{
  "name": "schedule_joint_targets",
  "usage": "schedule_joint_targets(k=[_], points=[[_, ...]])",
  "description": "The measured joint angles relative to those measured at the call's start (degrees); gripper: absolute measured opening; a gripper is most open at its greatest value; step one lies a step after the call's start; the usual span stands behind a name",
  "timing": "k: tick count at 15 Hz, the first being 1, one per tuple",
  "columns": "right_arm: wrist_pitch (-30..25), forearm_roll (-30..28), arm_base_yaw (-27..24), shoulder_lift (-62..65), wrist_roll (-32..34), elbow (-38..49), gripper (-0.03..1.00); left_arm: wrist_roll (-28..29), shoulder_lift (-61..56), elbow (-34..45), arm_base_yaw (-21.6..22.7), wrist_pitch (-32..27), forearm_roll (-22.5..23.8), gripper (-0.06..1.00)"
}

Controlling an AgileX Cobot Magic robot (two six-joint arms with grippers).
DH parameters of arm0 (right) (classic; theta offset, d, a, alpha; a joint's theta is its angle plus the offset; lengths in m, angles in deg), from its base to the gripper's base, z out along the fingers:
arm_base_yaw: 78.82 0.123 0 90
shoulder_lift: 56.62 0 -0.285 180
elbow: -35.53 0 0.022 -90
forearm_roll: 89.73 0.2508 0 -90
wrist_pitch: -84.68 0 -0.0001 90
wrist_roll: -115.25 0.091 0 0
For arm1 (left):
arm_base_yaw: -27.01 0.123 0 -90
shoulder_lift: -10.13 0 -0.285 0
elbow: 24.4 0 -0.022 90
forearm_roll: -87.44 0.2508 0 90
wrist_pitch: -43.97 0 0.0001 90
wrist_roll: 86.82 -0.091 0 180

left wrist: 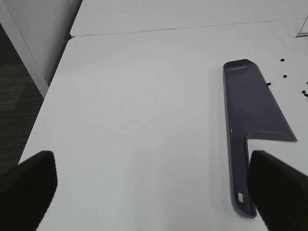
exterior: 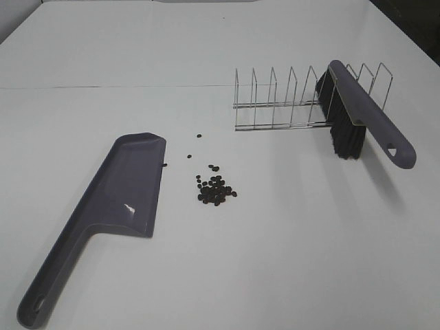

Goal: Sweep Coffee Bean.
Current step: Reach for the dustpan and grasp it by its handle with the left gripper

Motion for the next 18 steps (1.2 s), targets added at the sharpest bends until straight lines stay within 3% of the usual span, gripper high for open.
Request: schedule_joint_targets(k=[15,18], points=[[0.0,0.0,0.0,0.0,0.0,0.0,0.61,-0.1,0.0,-0.2,0.0,0.1,0.5,0.98],[0.0,0.0,0.0,0.0,0.0,0.0,0.61,-0.1,7.3,-3.6,0.0,-3.6,0.5,0.93]])
